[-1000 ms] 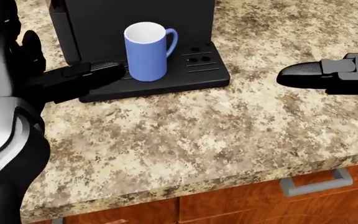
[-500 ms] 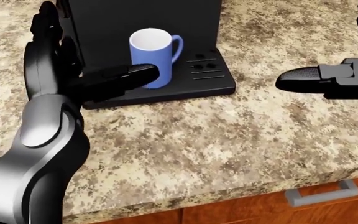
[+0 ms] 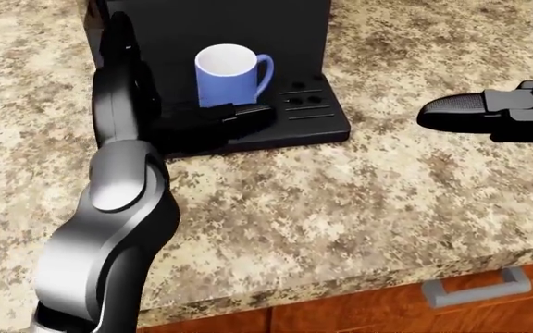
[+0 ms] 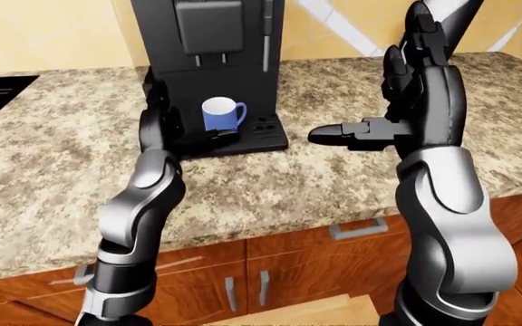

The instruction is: Pick the mug from under the coffee machine dispenser and place it on the counter.

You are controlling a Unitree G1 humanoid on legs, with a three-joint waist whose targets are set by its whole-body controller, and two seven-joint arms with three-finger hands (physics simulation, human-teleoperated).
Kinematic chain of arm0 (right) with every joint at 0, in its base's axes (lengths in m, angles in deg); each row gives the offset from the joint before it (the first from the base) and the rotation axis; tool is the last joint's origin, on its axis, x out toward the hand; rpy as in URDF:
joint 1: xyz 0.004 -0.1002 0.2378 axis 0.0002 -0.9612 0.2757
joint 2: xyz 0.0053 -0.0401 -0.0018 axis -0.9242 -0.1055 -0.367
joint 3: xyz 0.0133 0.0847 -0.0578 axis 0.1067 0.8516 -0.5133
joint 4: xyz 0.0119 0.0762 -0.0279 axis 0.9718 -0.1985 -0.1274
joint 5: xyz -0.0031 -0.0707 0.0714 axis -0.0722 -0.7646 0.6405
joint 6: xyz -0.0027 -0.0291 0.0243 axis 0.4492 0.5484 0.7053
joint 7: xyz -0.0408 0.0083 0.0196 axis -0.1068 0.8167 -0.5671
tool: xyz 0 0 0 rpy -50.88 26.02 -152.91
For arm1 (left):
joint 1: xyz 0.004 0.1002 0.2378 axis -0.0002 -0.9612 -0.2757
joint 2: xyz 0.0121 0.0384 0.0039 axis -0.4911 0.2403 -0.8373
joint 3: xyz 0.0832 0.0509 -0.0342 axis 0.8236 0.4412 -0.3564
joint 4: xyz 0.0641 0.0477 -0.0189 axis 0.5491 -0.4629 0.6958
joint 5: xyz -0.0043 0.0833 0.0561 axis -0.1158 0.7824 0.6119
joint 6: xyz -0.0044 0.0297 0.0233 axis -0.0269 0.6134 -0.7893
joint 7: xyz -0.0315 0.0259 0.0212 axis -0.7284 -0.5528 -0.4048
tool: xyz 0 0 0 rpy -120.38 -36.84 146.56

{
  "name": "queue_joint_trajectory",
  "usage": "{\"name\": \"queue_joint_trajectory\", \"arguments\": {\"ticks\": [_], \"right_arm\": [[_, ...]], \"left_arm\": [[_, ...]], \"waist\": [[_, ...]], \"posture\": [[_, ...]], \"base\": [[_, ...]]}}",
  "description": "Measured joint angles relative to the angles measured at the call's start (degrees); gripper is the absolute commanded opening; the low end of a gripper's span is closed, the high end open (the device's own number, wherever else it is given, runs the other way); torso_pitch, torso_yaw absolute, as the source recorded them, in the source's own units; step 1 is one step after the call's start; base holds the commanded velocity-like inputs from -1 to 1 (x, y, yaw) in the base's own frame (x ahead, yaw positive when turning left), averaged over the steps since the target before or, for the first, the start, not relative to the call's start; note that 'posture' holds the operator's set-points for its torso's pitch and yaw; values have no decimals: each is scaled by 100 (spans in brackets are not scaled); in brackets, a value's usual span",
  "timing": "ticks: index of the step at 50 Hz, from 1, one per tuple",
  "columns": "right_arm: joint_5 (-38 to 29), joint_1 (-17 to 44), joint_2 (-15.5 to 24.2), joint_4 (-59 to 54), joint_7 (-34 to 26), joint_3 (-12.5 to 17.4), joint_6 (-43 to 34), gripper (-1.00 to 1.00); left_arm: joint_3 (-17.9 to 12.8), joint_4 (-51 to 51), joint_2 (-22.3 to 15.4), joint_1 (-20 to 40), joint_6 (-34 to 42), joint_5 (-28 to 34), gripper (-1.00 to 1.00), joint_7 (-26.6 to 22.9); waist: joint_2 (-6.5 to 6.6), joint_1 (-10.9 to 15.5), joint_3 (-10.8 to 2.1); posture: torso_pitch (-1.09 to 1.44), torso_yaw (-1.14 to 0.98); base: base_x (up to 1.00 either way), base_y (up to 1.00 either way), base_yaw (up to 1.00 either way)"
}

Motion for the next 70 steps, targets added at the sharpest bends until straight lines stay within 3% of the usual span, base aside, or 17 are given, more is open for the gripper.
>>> {"name": "queue_joint_trajectory", "arguments": {"ticks": [29,48,53,54,55,57,59,70], "right_arm": [[24,-112,-29,-15,3,6,63,100],[126,-106,9,25,24,59,54,100],[142,-113,30,16,56,87,63,100],[146,-115,32,16,60,88,62,100],[152,-120,33,18,63,88,60,100],[164,-128,34,22,64,86,59,100],[171,-147,34,23,63,85,74,100],[216,-165,45,29,64,90,87,100]], "left_arm": [[133,-1166,291,377,-770,324,100,-72],[-22,-2939,290,1066,-1736,256,100,20],[-93,-3239,249,1155,-2061,243,51,95],[-97,-3262,248,1163,-2095,234,18,108],[-94,-3283,249,1172,-2126,228,2,120],[-91,-3311,246,1189,-2175,228,-68,153],[-147,-3333,211,1220,-2271,262,-98,235],[-65,-3348,255,1267,-2371,178,-100,188]], "waist": [[-36,6,-13],[-77,18,10],[-75,8,8],[-74,9,9],[-74,10,10],[-73,10,11],[-74,15,8],[-81,7,-33]], "posture": [[0,0],[0,0],[0,0],[0,0],[0,0],[0,0],[0,0],[0,0]], "base": [[0,0,0],[0,0,0],[0,0,0],[0,0,0],[0,0,0],[0,0,0],[0,0,0],[0,0,0]]}}
